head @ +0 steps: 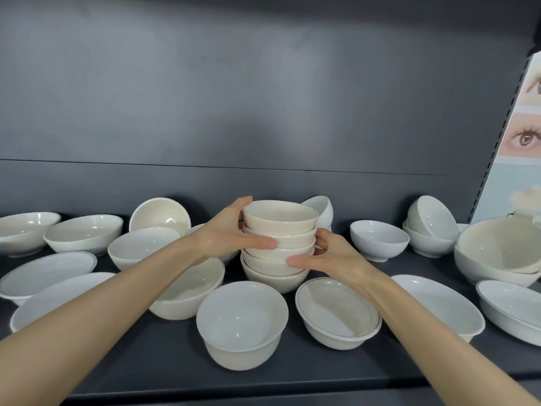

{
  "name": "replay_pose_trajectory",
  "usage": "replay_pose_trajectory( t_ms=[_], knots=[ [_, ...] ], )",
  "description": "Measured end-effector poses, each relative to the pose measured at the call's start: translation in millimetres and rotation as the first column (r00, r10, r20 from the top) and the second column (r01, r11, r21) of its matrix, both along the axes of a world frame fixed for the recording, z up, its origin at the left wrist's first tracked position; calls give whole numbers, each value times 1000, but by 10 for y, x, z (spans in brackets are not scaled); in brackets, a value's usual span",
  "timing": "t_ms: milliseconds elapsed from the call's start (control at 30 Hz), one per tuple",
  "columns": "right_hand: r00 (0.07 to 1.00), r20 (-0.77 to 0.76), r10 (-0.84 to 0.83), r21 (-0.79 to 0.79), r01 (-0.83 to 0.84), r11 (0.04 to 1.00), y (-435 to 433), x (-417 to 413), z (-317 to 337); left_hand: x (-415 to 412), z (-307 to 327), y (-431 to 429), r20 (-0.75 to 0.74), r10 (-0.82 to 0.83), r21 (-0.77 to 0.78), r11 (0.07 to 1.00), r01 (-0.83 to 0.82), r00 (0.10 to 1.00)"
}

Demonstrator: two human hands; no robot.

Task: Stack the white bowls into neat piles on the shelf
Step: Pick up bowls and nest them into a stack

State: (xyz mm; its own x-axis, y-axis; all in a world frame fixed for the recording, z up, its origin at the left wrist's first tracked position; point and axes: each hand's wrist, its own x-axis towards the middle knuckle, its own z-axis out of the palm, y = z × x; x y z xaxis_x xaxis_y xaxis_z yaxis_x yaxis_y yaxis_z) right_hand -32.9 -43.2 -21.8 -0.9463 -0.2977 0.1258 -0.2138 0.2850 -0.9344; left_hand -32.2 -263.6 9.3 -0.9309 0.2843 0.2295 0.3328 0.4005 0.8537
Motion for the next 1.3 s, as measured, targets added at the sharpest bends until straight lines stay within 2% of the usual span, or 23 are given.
replay_pose_trajectory(
  t_ms=[333, 800, 1033, 1300],
  knots=[
    [1000, -15, -11, -51, 10, 999, -4, 42, -35, -2, -27, 8, -59, -14, 46, 999, 17, 998],
    [999, -19, -44, -95, 42, 995, 4, 42, -71, -3, -35, 1, -28, 11, 76, 997, -9, 1000],
    [999, -26, -42, -44, 41, 998, 22, 34, -35, 4, -33, 22, 3, 12, 100, 995, -13, 1000],
    [1000, 14, 1, 15, -2, 1000, 26, 57, -9, 44, -114, -6, 61, 50, 4, 999, -50, 997]
  ],
)
